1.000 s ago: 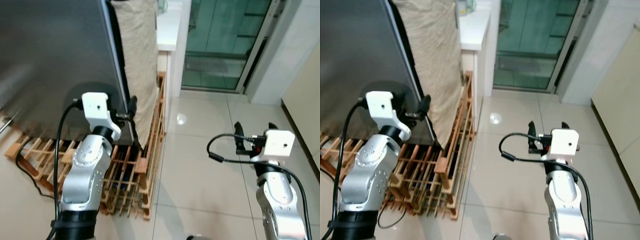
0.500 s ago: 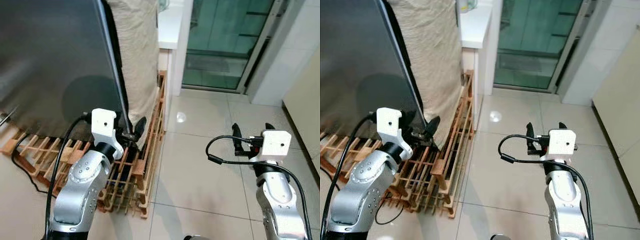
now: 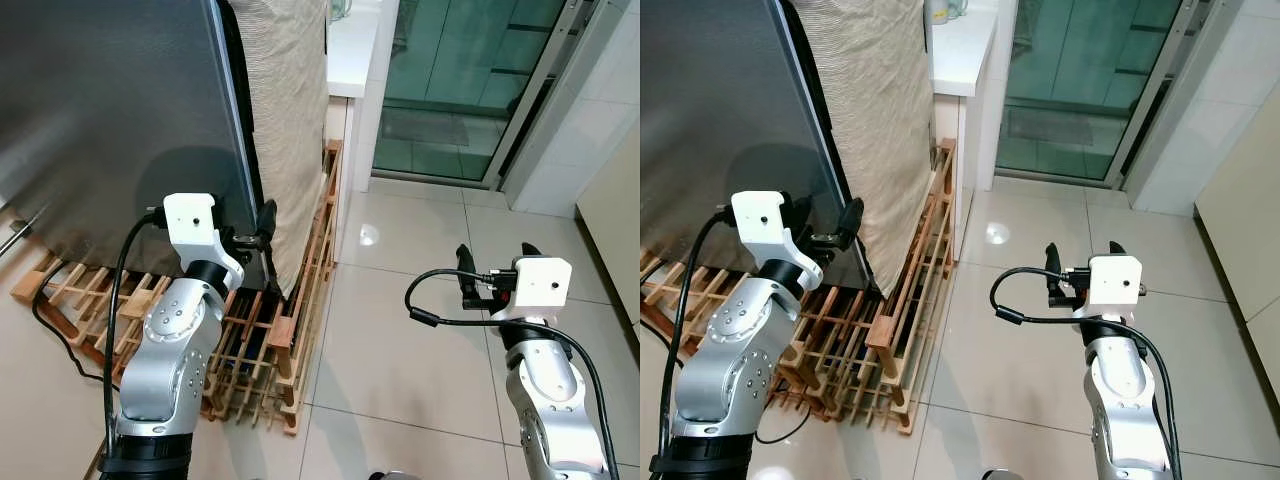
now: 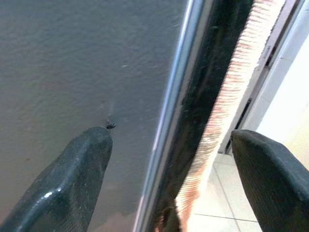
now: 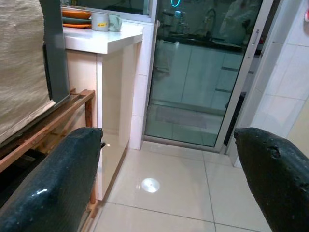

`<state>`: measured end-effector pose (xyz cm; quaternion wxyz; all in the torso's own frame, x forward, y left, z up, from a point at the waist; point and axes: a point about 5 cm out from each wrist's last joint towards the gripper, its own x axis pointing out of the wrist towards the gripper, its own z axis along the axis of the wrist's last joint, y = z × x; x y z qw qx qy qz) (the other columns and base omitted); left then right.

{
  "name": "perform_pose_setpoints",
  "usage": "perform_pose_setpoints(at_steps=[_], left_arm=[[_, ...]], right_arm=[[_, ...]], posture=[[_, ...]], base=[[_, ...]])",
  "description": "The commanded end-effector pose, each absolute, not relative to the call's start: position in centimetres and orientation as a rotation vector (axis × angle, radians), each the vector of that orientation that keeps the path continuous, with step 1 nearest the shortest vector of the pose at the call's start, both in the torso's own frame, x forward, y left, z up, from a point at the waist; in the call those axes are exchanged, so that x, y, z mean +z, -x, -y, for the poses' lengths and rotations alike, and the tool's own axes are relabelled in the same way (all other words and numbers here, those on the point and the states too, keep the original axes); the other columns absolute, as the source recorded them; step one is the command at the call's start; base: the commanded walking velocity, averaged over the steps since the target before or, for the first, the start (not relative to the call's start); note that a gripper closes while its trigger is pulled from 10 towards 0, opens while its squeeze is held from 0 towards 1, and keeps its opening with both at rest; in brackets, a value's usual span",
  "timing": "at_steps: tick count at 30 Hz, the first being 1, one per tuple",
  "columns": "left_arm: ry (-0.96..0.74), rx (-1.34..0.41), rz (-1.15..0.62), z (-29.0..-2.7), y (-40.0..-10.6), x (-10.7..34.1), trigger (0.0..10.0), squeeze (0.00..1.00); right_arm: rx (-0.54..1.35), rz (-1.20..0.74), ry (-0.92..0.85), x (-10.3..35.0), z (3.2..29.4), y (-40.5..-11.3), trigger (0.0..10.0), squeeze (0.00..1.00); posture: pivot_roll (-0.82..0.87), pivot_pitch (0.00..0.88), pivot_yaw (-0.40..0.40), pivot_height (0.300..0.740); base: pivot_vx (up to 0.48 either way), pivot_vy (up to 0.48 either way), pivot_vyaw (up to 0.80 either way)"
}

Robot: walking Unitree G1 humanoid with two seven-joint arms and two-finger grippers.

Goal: Restocking fridge

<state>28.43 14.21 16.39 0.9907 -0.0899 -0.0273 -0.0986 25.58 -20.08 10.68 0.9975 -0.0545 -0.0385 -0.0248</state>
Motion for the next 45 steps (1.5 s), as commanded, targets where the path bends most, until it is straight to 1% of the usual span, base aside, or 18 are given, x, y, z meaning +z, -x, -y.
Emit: perform_pose_setpoints(at_steps=[1,8,10,19,24,26,28,32,37,41,43,44,45], left_arm=[[0.171,-0.227,0.062,-14.1,-27.9,16.8,10.0,0.00],[0.162,-0.234,0.057,-13.9,-28.2,16.6,10.0,0.00],[0.177,-0.266,0.057,-13.2,-28.2,16.8,10.0,0.00],[0.198,-0.300,0.043,-12.6,-28.4,16.9,10.0,0.00],[0.199,-0.265,0.046,-12.5,-28.9,16.9,10.0,0.00],[0.196,-0.222,0.061,-12.8,-29.2,17.1,10.0,0.00],[0.203,-0.192,0.079,-13.0,-30.0,17.7,10.0,0.00],[0.224,-0.212,0.090,-12.5,-30.3,18.1,10.0,0.00],[0.254,-0.240,0.086,-11.5,-30.9,18.4,10.0,0.00],[0.220,-0.279,0.036,-9.6,-33.1,18.0,10.0,0.00],[0.218,-0.283,0.022,-9.3,-33.6,17.8,10.0,0.00],[0.249,-0.315,-0.030,-8.1,-34.9,17.1,10.0,0.00],[0.261,-0.335,-0.046,-7.5,-35.2,16.9,10.0,0.00]], right_arm=[[-0.057,0.078,0.118,10.6,20.5,-25.5,10.0,0.00],[-0.056,0.072,0.123,10.4,20.6,-25.5,10.0,0.00],[-0.057,0.073,0.127,10.4,20.7,-25.6,10.0,0.00],[-0.065,0.068,0.134,10.1,20.9,-25.5,10.0,0.00],[-0.065,0.069,0.137,10.1,20.9,-25.6,10.0,0.00],[-0.066,0.071,0.138,10.2,20.9,-25.6,10.0,0.00],[-0.067,0.074,0.138,10.2,20.9,-25.7,10.0,0.00],[-0.066,0.075,0.139,10.2,20.9,-25.7,10.0,0.00],[-0.068,0.078,0.137,10.3,20.9,-25.8,10.0,0.00],[-0.064,0.077,0.132,10.2,20.6,-26.2,10.0,0.00],[-0.064,0.077,0.131,10.1,20.6,-26.3,10.0,0.00],[-0.064,0.084,0.129,10.4,20.6,-26.7,10.0,0.00],[-0.066,0.088,0.128,10.5,20.6,-26.9,10.0,0.00]], posture=[[-0.06,0.000,0.023,0.740],[-0.06,0.000,0.023,0.740],[-0.07,0.000,0.030,0.740],[-0.07,0.000,0.031,0.740],[-0.07,0.000,0.035,0.740],[-0.08,0.000,0.035,0.740],[-0.08,0.000,0.034,0.740],[-0.08,0.000,0.035,0.740],[-0.07,0.000,0.032,0.740],[-0.07,0.000,0.019,0.740],[-0.07,0.000,0.018,0.740],[-0.08,0.000,0.025,0.740],[-0.08,0.000,0.025,0.740]], base=[[0.000,0.000,0.00],[0.000,0.000,0.00],[0.000,0.000,0.00],[0.000,0.000,0.00],[0.000,0.000,0.00],[0.000,0.000,0.00],[0.000,0.000,0.00],[0.000,0.000,0.00],[0.000,0.000,0.00],[0.000,0.000,0.00],[0.000,0.000,0.00],[0.000,0.000,0.00],[0.000,0.000,0.00]])
